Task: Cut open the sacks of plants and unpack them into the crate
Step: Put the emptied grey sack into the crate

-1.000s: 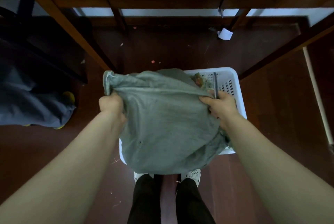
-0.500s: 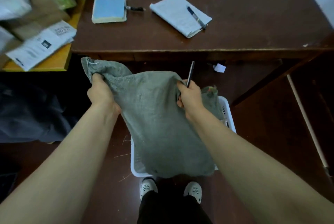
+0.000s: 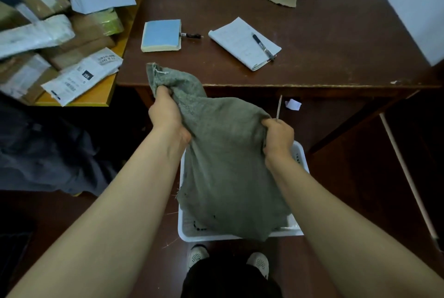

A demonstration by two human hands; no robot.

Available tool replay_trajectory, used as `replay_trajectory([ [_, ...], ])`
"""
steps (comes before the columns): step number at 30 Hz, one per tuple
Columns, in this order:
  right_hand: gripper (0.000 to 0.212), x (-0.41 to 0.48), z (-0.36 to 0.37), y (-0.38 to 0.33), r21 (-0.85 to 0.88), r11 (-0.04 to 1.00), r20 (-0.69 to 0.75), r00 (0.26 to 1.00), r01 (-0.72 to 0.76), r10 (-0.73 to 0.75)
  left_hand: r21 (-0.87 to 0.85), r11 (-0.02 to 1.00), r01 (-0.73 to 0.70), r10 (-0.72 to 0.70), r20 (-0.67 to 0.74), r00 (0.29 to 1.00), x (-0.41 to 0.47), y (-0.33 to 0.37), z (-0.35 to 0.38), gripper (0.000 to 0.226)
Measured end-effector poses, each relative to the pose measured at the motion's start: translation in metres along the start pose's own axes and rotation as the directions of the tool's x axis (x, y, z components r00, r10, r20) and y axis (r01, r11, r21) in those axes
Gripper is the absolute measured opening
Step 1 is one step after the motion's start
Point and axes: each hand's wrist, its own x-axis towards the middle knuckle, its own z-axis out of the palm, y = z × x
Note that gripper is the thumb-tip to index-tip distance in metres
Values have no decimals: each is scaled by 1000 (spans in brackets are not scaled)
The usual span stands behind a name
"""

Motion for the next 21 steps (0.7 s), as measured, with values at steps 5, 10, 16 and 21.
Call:
replay_trajectory([
  [5, 29, 7, -8, 6, -100, 994, -14, 999, -51, 50, 179, 983, 29, -23, -35, 999, 14, -5, -13, 28],
  [10, 22, 17, -32, 51, -363, 928, 39, 994, -84, 105, 669, 741, 64, -22, -70, 997, 42, -57, -68, 46],
  [16, 24, 21, -29, 92, -285, 924, 96, 952, -254, 291, 885, 450, -119, -251, 253, 934, 45, -113, -92, 90],
  [21, 24, 22, -14, 108, -315, 870, 255, 850, -379, 462, 839, -97, -536, -383, 465, 798, 54, -181, -88, 98],
])
